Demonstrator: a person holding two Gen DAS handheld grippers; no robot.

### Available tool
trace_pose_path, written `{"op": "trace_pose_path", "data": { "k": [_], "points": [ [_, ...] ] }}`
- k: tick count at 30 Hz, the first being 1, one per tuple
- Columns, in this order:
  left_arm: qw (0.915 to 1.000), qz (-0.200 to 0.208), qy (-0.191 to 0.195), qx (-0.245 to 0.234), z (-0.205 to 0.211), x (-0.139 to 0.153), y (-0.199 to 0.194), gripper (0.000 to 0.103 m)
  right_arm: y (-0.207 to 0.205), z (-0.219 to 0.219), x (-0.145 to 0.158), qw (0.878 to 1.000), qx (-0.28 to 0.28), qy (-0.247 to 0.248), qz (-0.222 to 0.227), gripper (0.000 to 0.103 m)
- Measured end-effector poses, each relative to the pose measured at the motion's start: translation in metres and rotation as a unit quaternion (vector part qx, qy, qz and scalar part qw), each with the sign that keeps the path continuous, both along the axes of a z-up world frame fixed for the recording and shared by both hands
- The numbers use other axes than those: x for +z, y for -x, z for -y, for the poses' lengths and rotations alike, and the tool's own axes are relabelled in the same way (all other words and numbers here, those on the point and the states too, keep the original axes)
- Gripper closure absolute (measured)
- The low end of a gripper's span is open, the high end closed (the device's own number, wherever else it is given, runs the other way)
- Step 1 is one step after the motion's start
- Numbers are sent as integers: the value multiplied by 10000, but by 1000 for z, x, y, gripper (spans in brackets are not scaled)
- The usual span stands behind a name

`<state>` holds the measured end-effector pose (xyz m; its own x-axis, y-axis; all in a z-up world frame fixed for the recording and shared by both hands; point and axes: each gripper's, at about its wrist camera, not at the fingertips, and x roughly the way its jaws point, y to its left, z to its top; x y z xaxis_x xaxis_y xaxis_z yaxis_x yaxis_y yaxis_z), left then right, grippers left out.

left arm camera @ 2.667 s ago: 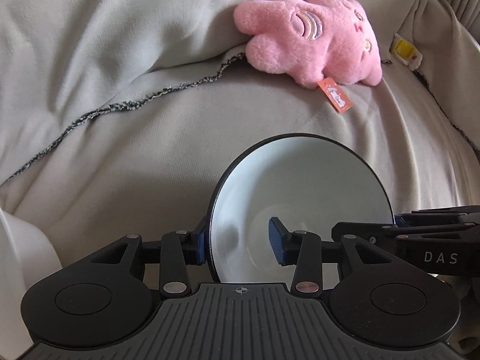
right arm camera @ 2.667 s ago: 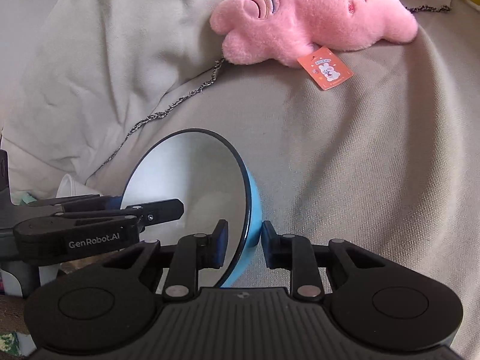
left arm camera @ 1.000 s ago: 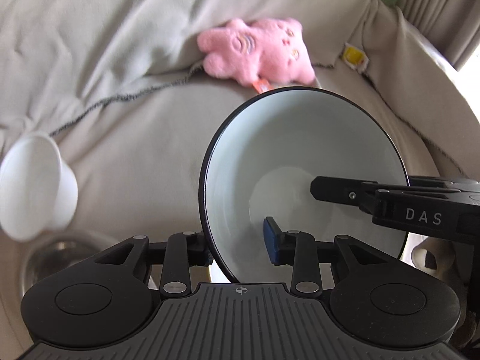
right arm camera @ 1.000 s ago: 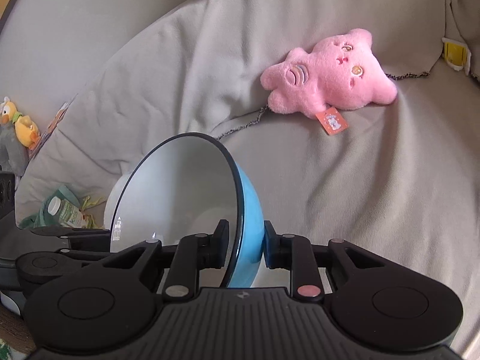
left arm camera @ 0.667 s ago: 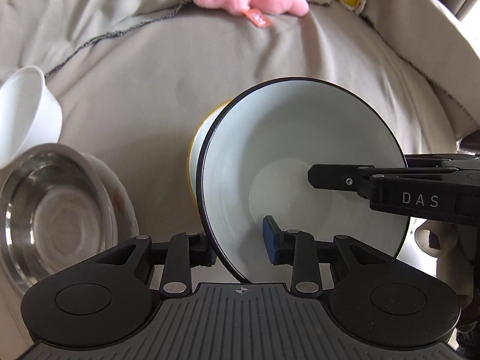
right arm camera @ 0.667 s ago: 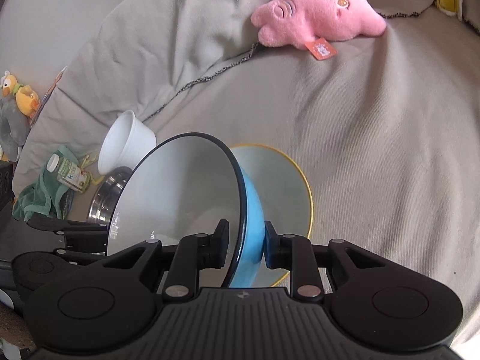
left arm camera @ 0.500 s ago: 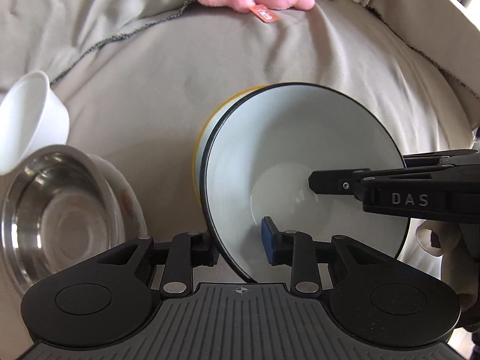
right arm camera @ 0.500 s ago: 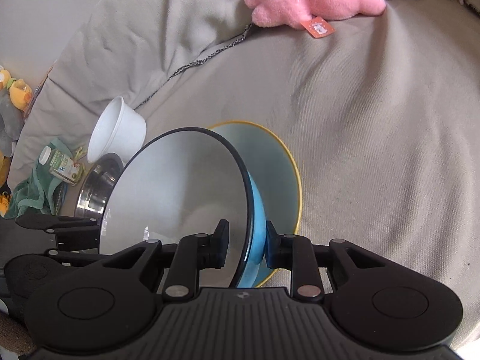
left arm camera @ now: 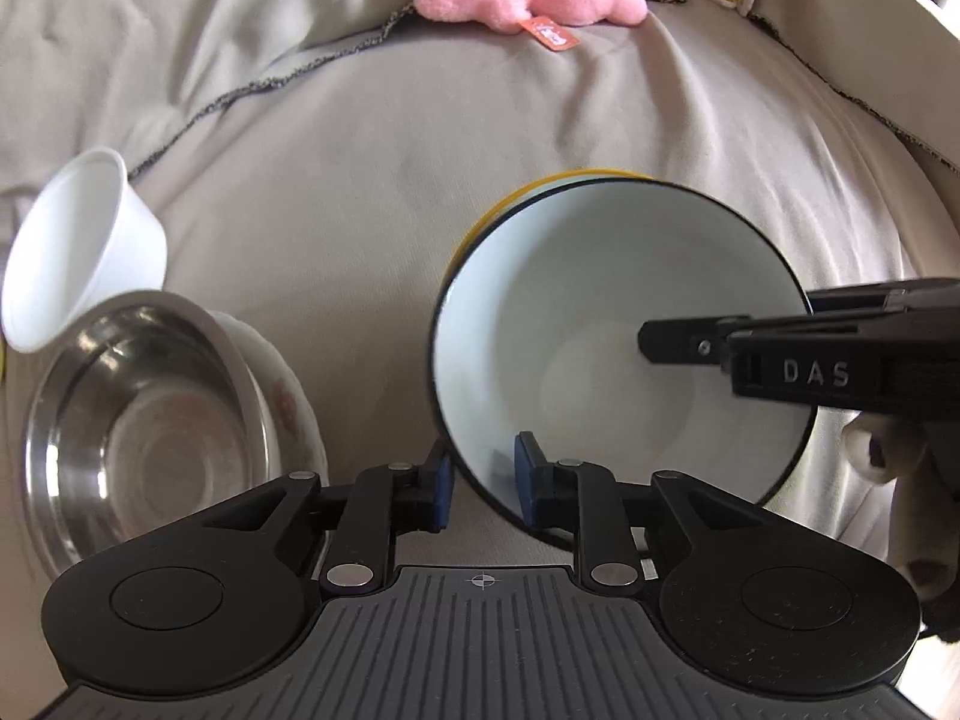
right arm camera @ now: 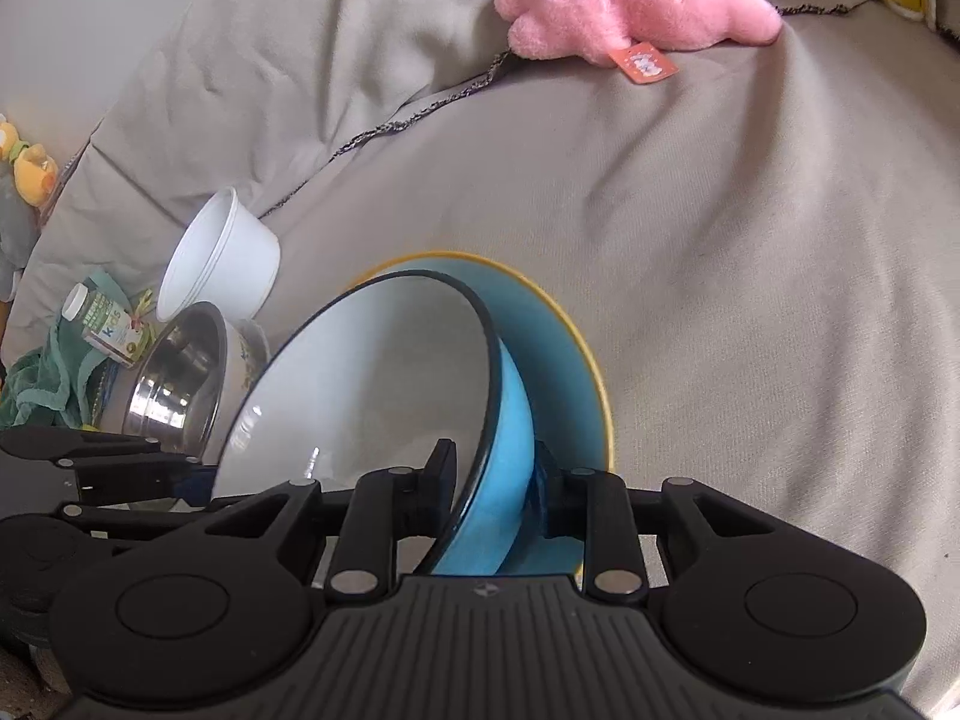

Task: Organize plates and bowls
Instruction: 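Carry the blue bowl with the left gripper and lower it into the yellow-rimmed bowl, then settle the blue bowl in the yellow-rimmed bowl and open the left gripper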

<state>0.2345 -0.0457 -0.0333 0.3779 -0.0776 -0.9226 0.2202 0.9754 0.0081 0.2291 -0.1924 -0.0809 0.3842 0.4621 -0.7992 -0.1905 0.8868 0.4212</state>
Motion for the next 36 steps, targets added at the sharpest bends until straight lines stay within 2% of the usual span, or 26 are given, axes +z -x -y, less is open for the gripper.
{"op": "trace_pose_path", "data": {
  "k": [11,13,15,18,22,30,36],
  "points": [
    [9998,198,-4,-30,4,11,4,80,2,8,3,10000,-4,-26,1,75],
    [9995,328,-18,-17,3,15,6,80,3,9,5,10000,-32,18,63,74],
    [9988,493,-51,-23,4,19,8,80,3,11,6,9999,-14,-62,80,67],
    [9977,664,-130,-58,6,24,10,80,2,12,6,9999,-34,-104,68,66],
    [9980,620,-80,-77,6,21,9,80,1,13,6,9998,-60,-163,57,64],
    [9989,468,52,-44,2,10,5,80,-4,4,11,9996,-42,90,272,66],
    [9987,455,221,111,-3,7,3,79,8,21,29,9980,99,-20,617,66]
  ]
}}
